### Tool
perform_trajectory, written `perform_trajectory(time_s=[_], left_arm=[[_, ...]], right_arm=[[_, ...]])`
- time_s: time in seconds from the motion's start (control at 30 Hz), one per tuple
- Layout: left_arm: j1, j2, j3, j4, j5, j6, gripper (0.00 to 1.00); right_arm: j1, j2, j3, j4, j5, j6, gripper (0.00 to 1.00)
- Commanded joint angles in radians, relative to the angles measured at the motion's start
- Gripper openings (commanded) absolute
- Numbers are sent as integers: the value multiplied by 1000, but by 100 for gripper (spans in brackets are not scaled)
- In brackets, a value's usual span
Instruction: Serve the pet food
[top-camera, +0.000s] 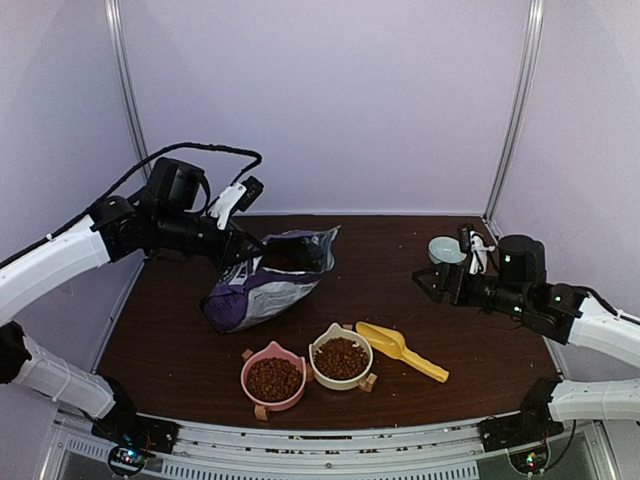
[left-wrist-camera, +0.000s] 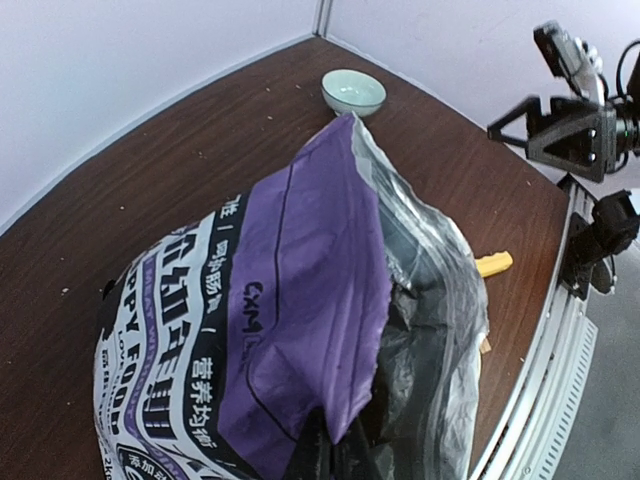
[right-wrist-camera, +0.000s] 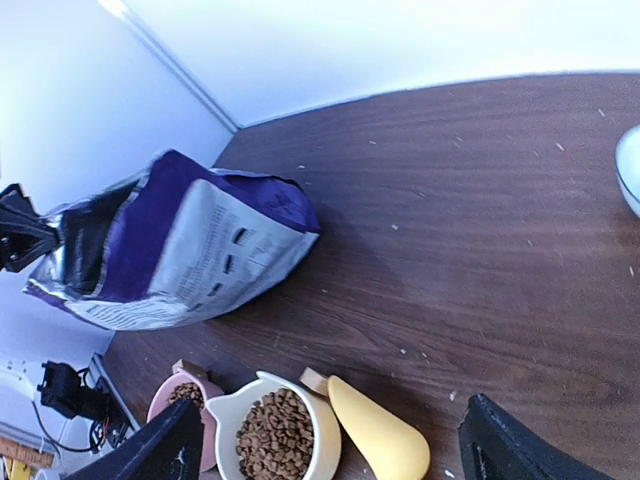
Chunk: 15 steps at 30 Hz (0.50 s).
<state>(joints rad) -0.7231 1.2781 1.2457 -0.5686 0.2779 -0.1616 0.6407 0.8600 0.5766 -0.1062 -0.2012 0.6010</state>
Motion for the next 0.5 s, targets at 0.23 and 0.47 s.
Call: perform_trajectory(time_s=[0.23, 0.47], left_arm=[[-65, 83, 294, -115, 200, 193, 0], [-66, 83, 317, -186, 166, 263, 0]], right_arm=[[27, 233, 336, -57, -167, -499, 88], [56, 349, 496, -101, -211, -730, 87]])
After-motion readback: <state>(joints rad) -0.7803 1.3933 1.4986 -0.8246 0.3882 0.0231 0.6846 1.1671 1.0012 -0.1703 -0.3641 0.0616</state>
